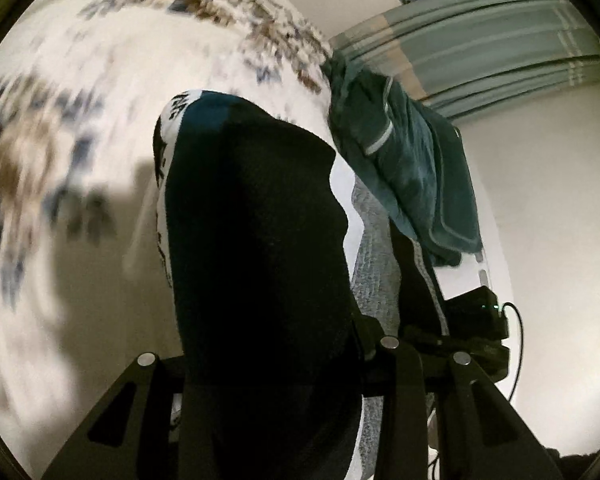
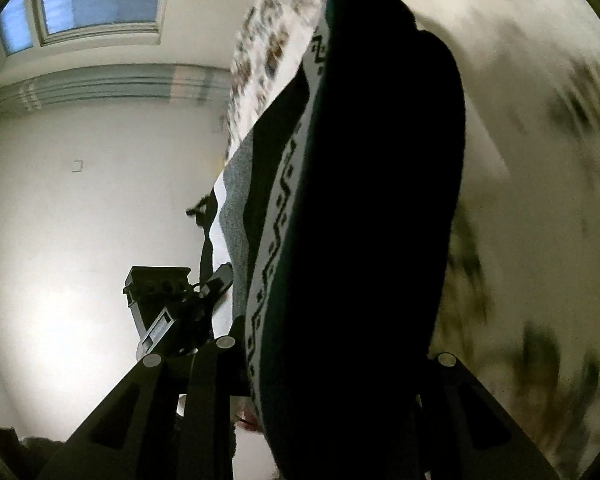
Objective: Fold small clothes
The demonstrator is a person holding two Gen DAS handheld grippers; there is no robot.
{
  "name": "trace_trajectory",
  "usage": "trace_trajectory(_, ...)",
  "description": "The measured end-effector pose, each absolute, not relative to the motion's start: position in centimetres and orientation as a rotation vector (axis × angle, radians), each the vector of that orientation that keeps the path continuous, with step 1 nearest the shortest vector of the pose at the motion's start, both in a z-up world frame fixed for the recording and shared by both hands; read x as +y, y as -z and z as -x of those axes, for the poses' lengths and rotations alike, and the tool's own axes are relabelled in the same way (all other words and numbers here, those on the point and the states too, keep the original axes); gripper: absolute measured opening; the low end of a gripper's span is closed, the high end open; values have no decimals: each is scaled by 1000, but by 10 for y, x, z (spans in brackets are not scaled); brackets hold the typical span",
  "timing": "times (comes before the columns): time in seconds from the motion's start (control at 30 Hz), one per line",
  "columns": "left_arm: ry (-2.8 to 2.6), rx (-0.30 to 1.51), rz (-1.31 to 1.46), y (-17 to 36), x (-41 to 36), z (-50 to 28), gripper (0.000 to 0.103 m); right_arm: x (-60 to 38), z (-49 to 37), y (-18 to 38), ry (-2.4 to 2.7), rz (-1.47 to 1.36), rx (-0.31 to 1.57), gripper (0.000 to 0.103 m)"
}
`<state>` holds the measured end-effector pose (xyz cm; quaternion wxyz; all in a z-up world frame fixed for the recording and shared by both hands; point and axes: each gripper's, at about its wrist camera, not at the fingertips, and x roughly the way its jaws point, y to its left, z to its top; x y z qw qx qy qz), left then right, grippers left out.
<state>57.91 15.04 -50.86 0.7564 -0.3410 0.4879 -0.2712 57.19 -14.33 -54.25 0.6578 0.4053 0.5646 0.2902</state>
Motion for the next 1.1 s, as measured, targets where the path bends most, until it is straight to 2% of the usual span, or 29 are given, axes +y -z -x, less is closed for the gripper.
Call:
trace_trajectory(0.17, 575, 1043, 723, 529, 145, -655, 32, -141, -646, 565, -660, -903, 1264, 28)
trace_trajectory(0.23, 572, 1064, 705, 543, 140, -678, 32, -168, -689, 577, -645, -884, 1282, 28)
trace_trajectory(0.33, 568, 1110, 664, 564, 133, -699, 33, -173, -709, 600, -615, -846, 1327, 28)
trace_trajectory(0.4, 560, 1131, 649, 571, 131, -704, 38, -193, -720, 611, -609, -841, 1358, 29)
trace_trajectory(0.43, 555, 1134, 646, 571, 131, -704, 39, -193, -719, 614, -602, -833, 1369, 32)
trace_trajectory(0.5, 507, 1162, 613, 568, 133, -702, 55, -196, -713, 612, -554, -780, 1408, 49)
trace_trajectory(0.57, 465, 1170, 571, 561, 136, -697, 55, -192, -707, 613, -519, -718, 1436, 51)
trace_trajectory(0.63, 419, 1163, 508, 549, 137, -685, 56, -193, -715, 609, -438, -667, 1461, 62)
trace_trajectory(0.73, 351, 1143, 447, 537, 135, -671, 57, -189, -695, 592, -297, -495, 1429, 68)
trace_trajectory(0.83, 250, 1097, 326, 523, 127, -655, 65, -178, -684, 567, -130, -355, 1386, 71)
trace_trajectory(0.9, 187, 1071, 242, 514, 121, -643, 69, -170, -669, 552, -45, -282, 1376, 87)
trace_trajectory(0.93, 172, 1065, 216, 511, 118, -639, 73, -157, -665, 546, 2, -235, 1379, 90)
trace_trajectory(1.0, 137, 1065, 148, 503, 109, -628, 102, -144, -645, 530, 64, -122, 1385, 94)
trace_trajectory(1.07, 112, 1061, 81, 494, 100, -616, 103, -153, -644, 514, 102, -65, 1378, 103)
trace_trajectory(1.1, 97, 1057, 53, 489, 96, -610, 103, -148, -636, 507, 111, -53, 1369, 103)
